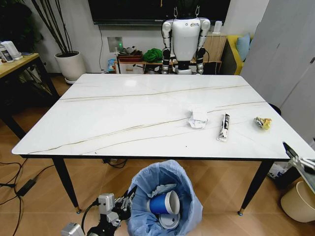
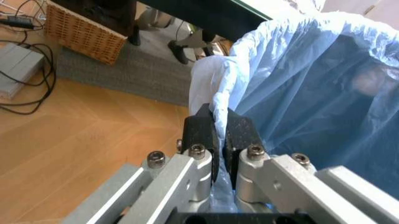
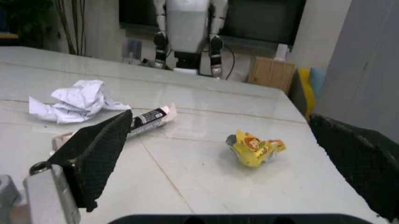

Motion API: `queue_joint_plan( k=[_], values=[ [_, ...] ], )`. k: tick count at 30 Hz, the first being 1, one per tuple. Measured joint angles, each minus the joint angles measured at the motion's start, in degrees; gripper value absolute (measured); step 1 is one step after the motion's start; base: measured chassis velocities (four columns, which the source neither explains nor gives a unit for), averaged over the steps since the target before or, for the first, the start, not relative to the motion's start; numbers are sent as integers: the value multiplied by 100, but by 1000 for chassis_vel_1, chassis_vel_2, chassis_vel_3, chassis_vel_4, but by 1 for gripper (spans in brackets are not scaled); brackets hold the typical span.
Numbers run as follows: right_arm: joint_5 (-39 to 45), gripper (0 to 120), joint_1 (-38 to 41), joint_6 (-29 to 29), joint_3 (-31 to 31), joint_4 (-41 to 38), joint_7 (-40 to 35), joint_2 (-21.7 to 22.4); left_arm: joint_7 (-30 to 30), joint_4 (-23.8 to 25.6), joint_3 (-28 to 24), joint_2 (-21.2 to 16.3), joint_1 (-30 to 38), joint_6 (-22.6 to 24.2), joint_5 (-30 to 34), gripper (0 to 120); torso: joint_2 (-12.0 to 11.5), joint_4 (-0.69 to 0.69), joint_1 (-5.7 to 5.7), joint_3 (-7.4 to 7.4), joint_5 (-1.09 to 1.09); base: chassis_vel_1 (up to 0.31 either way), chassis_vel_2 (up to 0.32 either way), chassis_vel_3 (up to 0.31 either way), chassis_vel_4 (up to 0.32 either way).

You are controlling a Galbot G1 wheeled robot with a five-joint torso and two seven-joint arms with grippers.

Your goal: Pick up the trash bin and place the trash from the table into it.

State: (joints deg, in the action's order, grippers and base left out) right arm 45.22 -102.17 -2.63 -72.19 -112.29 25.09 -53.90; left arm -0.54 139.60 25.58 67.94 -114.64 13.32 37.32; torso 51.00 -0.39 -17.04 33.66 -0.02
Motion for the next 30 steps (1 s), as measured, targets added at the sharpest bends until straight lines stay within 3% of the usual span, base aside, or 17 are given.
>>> queue_joint_plan(
  k=[7,17,30],
  values=[
    [424,100,244,305,360,267,-345,556,0,2,19,-53,-12,0,9,0,0,-5,0,0,3,0,0,0,0],
    [810,100,1108,495,1231,1120,-475,1369,2,69,108,116,-60,12,-39,0,-1,-1,0,0,2,0,0,0,0],
    [880,100,1519,479,1695,1964,-360,1790,-1,-33,69,297,-83,15,-190,0,-1,-3,0,0,2,0,0,0,0]
  ],
)
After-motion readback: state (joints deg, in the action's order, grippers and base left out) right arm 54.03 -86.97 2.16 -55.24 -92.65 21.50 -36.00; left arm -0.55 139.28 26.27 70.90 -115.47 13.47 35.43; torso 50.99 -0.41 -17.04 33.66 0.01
